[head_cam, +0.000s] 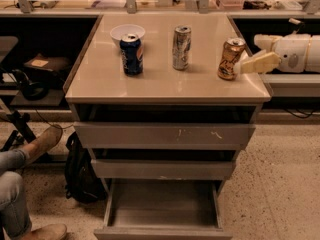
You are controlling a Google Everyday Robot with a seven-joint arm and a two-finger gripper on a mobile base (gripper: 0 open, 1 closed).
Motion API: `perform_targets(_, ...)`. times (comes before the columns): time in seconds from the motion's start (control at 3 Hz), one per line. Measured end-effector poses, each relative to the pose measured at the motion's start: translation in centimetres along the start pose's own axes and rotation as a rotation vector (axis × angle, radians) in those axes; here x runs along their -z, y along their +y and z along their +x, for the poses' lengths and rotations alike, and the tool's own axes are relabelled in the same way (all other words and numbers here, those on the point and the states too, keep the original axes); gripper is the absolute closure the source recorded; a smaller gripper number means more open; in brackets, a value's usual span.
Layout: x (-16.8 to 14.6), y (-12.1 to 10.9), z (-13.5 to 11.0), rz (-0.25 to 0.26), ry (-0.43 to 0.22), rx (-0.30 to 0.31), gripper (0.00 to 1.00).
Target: Place orange can into bottom drawer
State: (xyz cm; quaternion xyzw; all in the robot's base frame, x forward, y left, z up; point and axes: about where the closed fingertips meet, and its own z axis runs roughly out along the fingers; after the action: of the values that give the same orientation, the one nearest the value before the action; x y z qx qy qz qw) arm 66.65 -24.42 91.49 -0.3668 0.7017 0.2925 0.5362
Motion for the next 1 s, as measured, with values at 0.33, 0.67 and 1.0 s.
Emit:
perform_targets(0.33, -0.9, 1.4, 3.2, -0.035, 0.035, -0.049, 0.00)
perform_targets(0.67, -1.0, 1.4, 3.2, -0.036, 0.035, -0.048, 0.00)
perform_targets(1.0, -8.3, 1.5, 3.2, 0.031, -0.006, -0.023, 0.00)
